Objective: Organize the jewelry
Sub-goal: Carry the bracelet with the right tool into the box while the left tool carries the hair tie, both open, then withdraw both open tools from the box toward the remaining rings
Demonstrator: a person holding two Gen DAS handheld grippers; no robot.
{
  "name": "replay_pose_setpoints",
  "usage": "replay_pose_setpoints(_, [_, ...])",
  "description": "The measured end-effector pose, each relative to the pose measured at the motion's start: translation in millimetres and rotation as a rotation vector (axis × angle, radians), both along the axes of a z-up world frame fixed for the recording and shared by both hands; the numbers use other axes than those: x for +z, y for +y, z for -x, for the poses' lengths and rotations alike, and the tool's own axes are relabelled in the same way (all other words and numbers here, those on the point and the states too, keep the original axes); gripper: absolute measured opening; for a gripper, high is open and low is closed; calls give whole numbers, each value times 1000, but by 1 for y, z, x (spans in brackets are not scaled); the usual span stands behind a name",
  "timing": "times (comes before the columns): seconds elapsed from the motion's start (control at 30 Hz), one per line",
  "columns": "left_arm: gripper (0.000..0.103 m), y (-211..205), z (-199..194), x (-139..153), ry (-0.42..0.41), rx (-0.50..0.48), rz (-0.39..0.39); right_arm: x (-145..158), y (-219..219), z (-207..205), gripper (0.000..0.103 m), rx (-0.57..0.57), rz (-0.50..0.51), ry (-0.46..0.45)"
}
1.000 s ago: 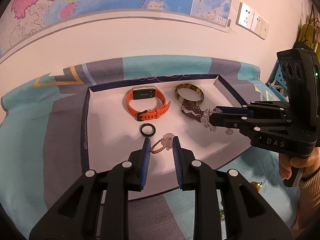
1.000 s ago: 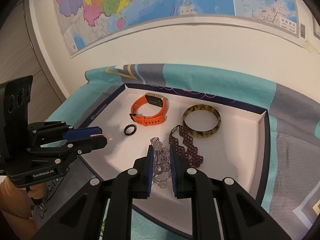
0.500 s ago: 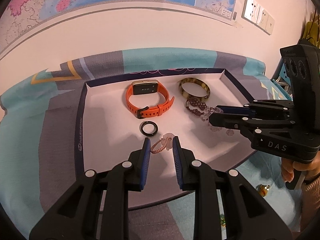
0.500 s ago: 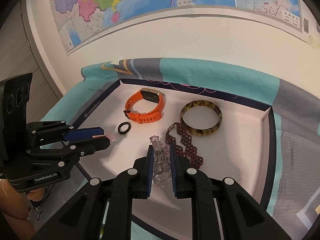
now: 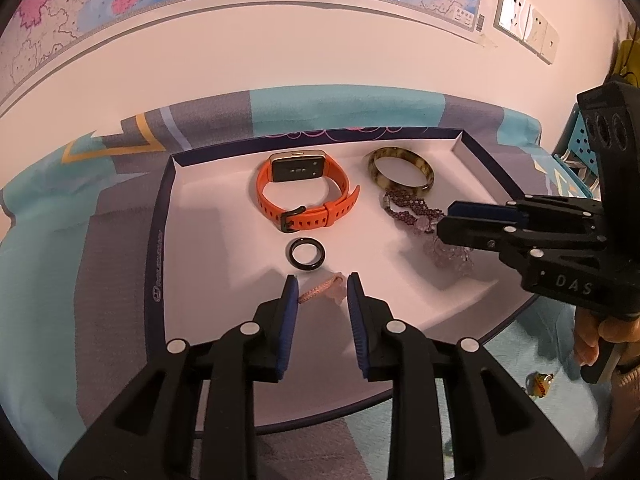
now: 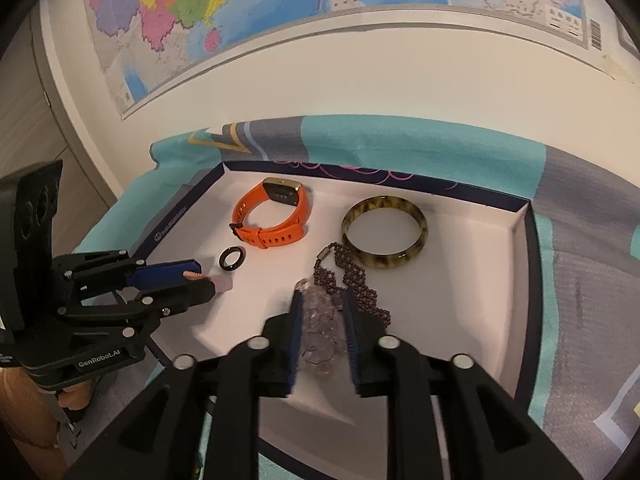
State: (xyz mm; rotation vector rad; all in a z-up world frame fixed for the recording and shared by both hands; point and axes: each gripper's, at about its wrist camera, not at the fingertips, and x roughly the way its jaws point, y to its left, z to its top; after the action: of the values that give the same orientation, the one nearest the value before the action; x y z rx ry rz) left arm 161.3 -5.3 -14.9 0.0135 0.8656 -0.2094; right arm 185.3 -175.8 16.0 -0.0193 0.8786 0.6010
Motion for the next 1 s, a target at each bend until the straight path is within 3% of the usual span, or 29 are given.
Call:
replay_pose_setpoints(0.43, [40,4,18,20,-63,4,18,13,-13,12,27,-18,-48,-6])
replay_pose_setpoints(0.7, [47,12,50,40,-133,17,32,24,-29,34,37,-25,-94,-25])
replay_pose_setpoints(1.0, [50,22,91,44,-159,18,44,29,-42,69,40,-15,-116,-33])
